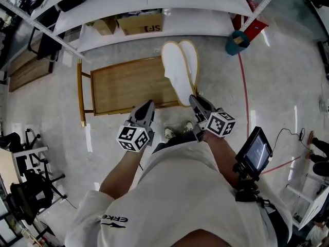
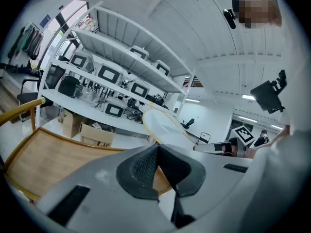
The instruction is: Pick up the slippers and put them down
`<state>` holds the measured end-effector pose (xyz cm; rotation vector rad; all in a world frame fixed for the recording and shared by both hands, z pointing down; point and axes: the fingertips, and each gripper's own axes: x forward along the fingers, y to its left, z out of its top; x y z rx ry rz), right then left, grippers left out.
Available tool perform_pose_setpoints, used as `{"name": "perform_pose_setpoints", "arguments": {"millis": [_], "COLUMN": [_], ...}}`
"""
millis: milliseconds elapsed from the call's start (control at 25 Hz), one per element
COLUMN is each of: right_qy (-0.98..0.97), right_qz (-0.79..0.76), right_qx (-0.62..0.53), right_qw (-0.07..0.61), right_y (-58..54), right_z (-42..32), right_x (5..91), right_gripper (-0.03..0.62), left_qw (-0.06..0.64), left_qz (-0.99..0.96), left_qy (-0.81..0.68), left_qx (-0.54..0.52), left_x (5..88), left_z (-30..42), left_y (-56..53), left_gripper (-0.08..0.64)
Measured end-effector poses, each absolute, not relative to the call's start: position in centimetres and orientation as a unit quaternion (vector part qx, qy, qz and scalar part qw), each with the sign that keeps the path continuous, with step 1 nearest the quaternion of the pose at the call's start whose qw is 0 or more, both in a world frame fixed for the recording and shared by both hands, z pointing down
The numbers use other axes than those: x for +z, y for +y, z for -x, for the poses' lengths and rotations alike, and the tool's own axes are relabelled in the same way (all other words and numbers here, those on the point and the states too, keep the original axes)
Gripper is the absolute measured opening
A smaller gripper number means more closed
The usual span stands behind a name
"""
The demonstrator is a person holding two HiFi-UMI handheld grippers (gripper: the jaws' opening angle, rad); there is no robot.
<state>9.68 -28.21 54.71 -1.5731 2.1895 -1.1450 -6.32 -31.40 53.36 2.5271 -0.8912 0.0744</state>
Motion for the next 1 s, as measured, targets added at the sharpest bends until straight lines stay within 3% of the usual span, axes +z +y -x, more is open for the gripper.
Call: {"name": "perform_pose_setpoints", "arguments": {"millis": [1000], "right_qy": [0.802], "right_qz": [0.444], "right_qx": [-0.357], "right_qw": [0.18], "right_y": [-19.1], "right_z": [-12.1], "right_x": [45.7], "right_gripper": [0.055], "left_qw": [0.18], "left_qz": [-0.893], "left_qy": [-0.411], "left_qx": [-0.035], "left_x": [46.4], "left_z": [4.8], "left_y": [-21.3], "left_gripper": [0.003]}}
